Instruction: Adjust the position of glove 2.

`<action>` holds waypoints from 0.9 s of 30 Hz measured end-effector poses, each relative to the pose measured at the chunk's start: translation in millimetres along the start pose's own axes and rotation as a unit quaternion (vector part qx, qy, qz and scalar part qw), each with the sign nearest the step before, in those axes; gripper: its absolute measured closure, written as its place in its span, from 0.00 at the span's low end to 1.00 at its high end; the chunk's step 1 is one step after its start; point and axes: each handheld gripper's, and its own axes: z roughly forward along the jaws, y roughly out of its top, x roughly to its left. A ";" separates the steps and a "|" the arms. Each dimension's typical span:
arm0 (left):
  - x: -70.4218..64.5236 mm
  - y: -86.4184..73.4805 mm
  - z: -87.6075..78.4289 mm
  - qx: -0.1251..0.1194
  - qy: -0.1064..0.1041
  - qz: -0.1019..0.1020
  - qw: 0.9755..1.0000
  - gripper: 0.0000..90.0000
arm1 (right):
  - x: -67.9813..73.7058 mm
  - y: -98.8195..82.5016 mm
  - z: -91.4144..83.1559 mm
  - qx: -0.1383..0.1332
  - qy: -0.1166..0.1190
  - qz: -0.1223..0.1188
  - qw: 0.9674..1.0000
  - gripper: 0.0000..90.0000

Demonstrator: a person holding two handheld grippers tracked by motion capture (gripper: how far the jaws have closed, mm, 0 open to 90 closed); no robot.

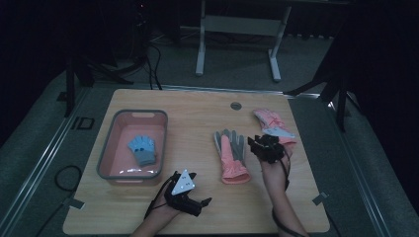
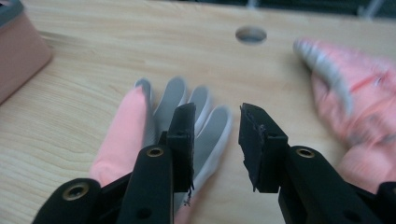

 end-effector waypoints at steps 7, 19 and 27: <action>0.5 -0.9 0.7 0.003 0.004 -0.002 1.000 0.02 | -57.3 16.5 -5.2 -0.003 0.005 -0.040 0.999 0.73; -1.3 -1.6 -1.4 0.003 0.007 -0.003 1.000 0.02 | -135.5 20.1 17.6 0.012 0.013 -0.038 0.999 0.76; 0.3 -2.1 -2.2 0.002 0.010 -0.009 1.000 0.02 | -154.2 36.6 43.6 0.024 0.014 -0.031 0.999 0.71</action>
